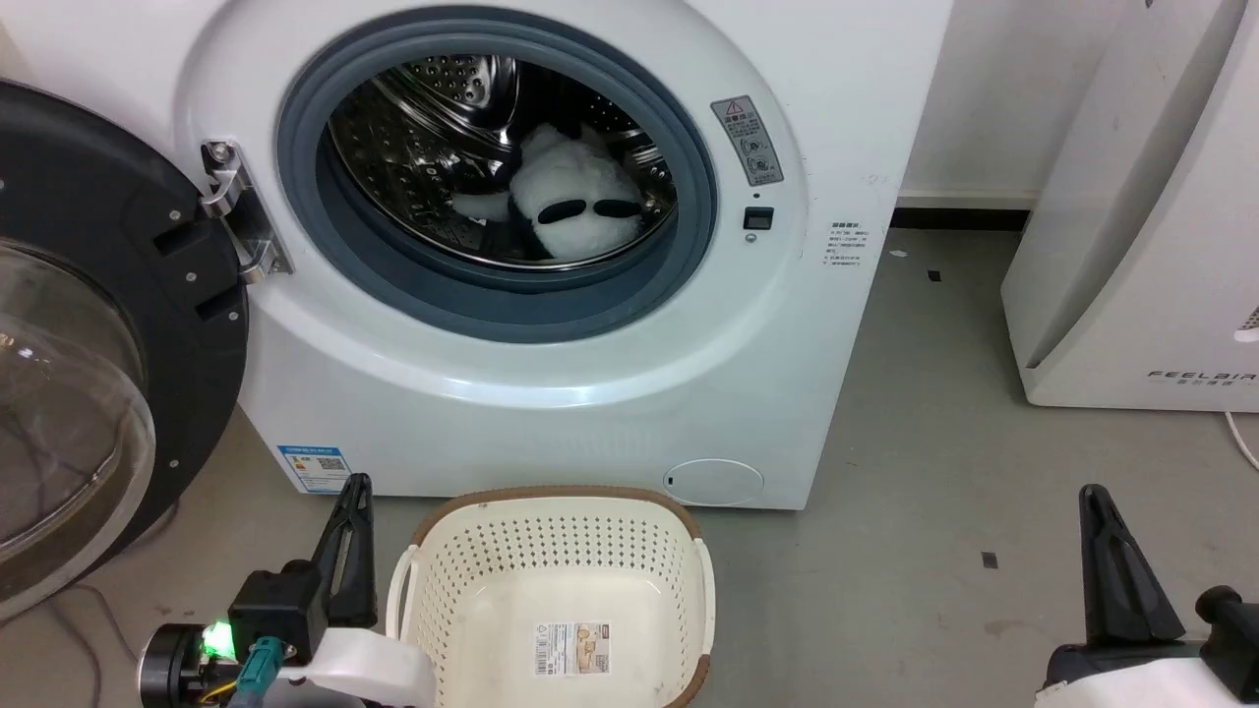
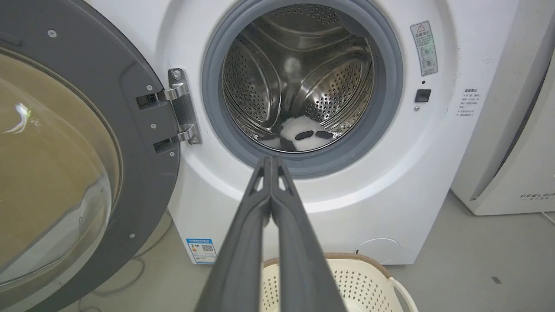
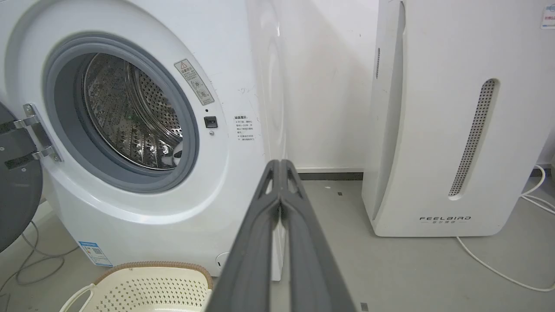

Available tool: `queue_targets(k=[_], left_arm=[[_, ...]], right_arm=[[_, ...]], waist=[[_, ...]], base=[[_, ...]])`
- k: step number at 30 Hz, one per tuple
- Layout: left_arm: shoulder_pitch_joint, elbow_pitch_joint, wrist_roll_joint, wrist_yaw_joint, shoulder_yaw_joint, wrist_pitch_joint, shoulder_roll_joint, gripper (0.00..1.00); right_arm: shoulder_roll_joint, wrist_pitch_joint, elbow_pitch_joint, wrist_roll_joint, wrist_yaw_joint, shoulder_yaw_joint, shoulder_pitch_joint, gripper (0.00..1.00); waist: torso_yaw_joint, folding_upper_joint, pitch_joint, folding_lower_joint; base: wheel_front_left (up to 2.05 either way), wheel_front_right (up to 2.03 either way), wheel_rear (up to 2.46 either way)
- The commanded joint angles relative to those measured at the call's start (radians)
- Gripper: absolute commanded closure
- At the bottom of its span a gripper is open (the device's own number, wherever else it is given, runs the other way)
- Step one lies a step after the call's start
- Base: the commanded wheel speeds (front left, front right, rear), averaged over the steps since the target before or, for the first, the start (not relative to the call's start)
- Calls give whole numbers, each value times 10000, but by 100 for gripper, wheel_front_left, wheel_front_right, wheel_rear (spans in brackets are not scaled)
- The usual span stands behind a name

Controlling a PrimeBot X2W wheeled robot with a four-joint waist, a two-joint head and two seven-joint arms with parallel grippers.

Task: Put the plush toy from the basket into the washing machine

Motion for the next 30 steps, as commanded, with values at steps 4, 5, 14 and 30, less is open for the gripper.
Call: queue_targets(k=[4, 5, 14, 30], left_arm=[[32, -106, 48, -12, -13, 129, -39, 100], [33, -115, 50, -13, -14, 150, -40, 100], [44, -195, 67, -17, -20, 333, -55, 100], [64, -338, 97, -25, -31, 660, -82, 100]], right_arm=[[-1, 144, 23, -156, -2, 88, -140, 100], [-1, 165, 25, -169, -2, 99, -146, 100], [-1, 349, 39, -282, -2, 196, -204, 100], [-1, 678, 64, -484, -3, 369, -307, 100]], waist=[[-23, -1, -6, 1], [-28, -1, -7, 1], [-71, -1, -17, 1], [-147, -1, -35, 1]], base=[[0, 0, 0], [0, 0, 0], [0, 0, 0], [0, 0, 0]])
